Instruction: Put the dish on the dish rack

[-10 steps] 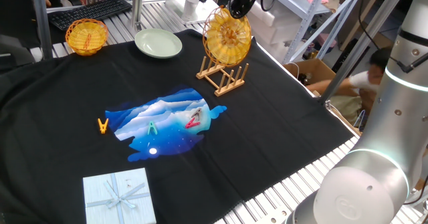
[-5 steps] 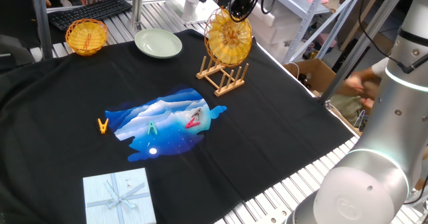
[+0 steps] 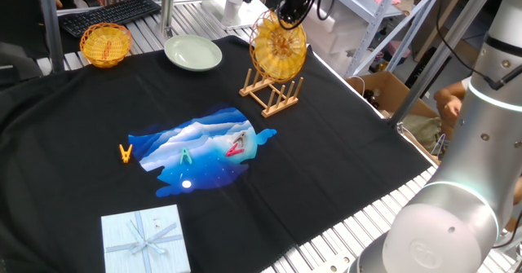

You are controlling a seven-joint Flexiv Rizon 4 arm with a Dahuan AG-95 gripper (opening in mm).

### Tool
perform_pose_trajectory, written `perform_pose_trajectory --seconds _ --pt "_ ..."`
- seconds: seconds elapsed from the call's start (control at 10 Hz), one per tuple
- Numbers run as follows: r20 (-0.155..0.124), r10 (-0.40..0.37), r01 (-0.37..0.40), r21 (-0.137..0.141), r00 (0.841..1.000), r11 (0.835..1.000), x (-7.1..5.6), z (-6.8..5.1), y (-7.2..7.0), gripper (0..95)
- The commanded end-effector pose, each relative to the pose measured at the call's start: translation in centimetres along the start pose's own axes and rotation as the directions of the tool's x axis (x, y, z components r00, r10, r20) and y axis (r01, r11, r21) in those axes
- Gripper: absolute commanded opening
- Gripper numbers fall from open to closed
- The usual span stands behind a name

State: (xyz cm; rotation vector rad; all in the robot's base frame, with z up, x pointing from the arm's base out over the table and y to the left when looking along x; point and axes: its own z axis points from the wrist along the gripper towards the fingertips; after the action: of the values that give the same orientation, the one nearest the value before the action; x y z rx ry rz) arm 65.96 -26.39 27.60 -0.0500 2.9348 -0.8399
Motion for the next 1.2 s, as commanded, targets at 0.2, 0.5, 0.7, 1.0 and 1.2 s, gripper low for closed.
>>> perform_pose_trajectory --seconds 0.2,0.5,0.7,1.0,1.2 --pt "0.002 0.004 -0.004 0.003 1.000 1.000 -0.1 0.5 0.7 0.0" --pt "0.001 0.014 -0.014 0.003 1.000 1.000 -0.2 1.1 1.6 0.0" --pt "0.004 0.020 -0.020 0.014 1.000 1.000 0.2 1.5 2.5 0.0" --pt "0.013 0.010 -0.010 0.021 1.000 1.000 0.7 1.8 3.2 0.0" --pt "0.031 -0.006 0.006 0.022 0.999 1.000 1.0 2.1 3.2 0.0"
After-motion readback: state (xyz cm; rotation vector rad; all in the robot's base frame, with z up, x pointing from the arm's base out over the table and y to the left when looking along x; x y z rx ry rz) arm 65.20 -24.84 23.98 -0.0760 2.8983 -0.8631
